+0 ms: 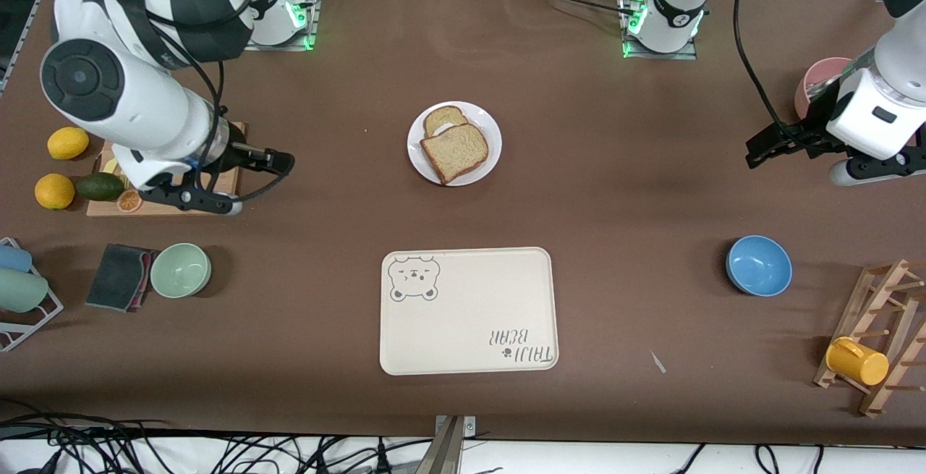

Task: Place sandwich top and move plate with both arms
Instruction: 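Withdraw the right gripper while the left gripper moves toward the plate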

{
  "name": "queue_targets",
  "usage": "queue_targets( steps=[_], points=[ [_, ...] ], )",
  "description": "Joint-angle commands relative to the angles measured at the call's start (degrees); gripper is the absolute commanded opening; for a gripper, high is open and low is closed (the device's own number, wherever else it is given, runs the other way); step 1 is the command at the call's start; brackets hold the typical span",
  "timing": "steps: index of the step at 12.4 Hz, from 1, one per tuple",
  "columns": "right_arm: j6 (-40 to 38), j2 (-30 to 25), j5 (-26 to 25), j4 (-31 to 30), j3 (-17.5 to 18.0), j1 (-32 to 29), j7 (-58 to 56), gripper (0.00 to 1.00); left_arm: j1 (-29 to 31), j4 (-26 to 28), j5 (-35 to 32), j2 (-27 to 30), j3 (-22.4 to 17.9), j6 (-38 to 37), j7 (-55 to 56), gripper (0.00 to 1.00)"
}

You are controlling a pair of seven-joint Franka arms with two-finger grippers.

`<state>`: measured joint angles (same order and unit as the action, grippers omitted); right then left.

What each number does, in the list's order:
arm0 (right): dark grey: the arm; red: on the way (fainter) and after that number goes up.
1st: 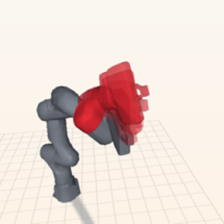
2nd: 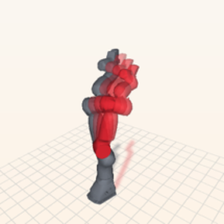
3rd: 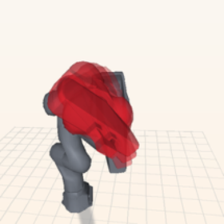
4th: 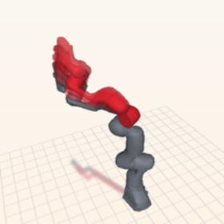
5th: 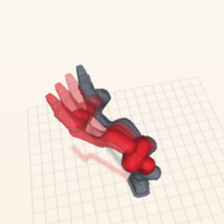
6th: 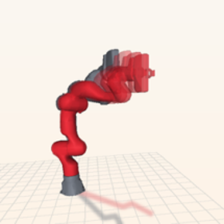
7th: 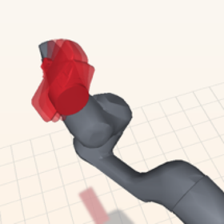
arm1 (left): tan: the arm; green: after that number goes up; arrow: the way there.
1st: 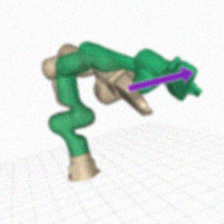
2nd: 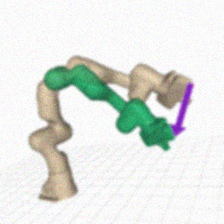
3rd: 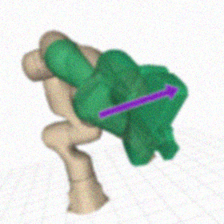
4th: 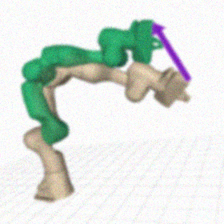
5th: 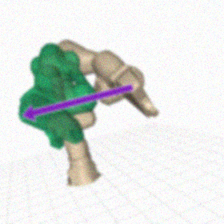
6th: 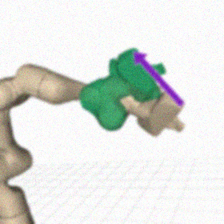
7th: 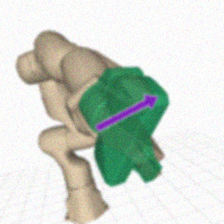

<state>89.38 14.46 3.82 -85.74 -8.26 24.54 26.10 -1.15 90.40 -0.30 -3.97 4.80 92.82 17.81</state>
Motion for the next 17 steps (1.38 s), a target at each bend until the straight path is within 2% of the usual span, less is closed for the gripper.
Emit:
queue_targets(
  steps=[1,5,6,8,9,11,12,13,17],
  points=[
    [1.33,-5.39,0.93,-6.01,0.61,-3.96,-1.32,1.0,0.1,1.43,0.39,0.37,1.0,-1.06,1.26,1.0],
    [1.68,-11.72,0.32,-9.88,0.88,-8.09,-6.03,1.0,0.1,6.17,1.36,0.19,3.19,-0.19,0.82,1.0],
    [2.2,-12.95,-0.12,-11.1,0.88,-9.15,-10.67,1.0,0.1,7.75,3.19,0.19,3.55,1.12,0.73,1.0],
    [5.45,-15.94,-1.7,-14.62,1.05,-10.82,-12.38,1.0,0.1,10.75,5.83,-0.51,3.64,5.25,-2.85,1.0],
    [5.89,-16.47,-2.84,-15.06,2.62,-13.35,-14.13,1.0,0.01,10.76,5.84,-1.73,3.73,5.35,-3.48,1.0],
    [6.16,-16.48,-5.82,-14.89,10.85,-22.39,-17.4,1.0,0.1,11.98,6.45,-2.44,3.73,6.66,-5.32,1.0],
    [6.16,-16.48,-6.97,-14.98,12.9,-24.78,-17.4,1.0,0.1,13.99,9.07,-2.45,3.73,8.94,-6.2,1.0],
    [6.16,-16.04,-7.33,-14.81,12.75,-24.98,-17.83,1.0,0.19,16.53,11.79,-2.18,3.73,11.92,-7.52,1.0],
    [9.49,-15.95,-7.42,-14.89,12.83,-26.91,-18.28,1.0,0.63,21.12,21.37,-2.27,3.73,12.91,-15.16,1.0]
  ],
)
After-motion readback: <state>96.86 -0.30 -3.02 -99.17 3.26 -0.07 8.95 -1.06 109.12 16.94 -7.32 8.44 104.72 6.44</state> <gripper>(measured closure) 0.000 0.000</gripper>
